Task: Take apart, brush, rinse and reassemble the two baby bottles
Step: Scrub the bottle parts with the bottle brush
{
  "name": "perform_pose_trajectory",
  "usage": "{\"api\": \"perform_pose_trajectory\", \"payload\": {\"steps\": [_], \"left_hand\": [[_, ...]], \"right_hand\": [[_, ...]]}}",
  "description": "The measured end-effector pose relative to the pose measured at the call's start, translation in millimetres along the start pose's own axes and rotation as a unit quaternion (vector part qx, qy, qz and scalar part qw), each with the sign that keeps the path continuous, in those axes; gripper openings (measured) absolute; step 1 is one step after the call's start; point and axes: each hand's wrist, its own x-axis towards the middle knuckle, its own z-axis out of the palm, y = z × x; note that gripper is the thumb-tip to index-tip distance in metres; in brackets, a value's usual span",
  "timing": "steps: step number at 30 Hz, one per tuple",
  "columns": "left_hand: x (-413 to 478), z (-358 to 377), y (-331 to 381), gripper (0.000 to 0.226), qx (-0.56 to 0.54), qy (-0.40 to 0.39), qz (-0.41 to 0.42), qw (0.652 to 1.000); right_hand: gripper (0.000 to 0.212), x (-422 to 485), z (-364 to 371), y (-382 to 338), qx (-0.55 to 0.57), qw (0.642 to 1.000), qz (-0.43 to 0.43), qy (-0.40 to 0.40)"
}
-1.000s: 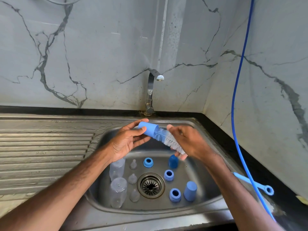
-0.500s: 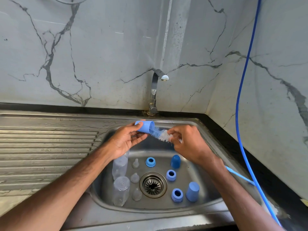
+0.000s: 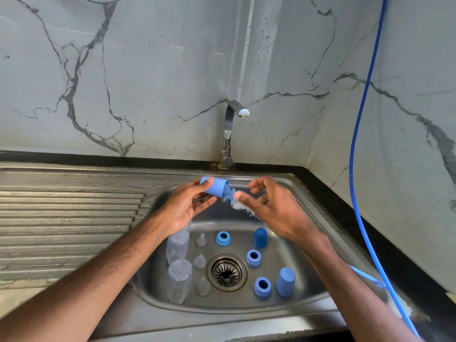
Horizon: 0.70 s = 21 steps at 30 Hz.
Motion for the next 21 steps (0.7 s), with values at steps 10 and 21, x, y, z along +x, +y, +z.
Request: {"api": "perform_pose_trajectory", "payload": {"steps": [10, 21], "left_hand": [[-4.7, -1.2, 5.1, 0.042, 0.009, -0.088, -0.026, 0.996], [5.3, -10.2, 14.0, 0.038, 0.017, 0.046, 0.043, 0.998]], "right_hand": [[0.014, 4.9, -4.5, 2.4, 0.204, 0.972, 0.097, -0.06], [0.029, 3.5, -1.1, 5.2, -0.015, 0.998, -0.047, 0.036]]}}
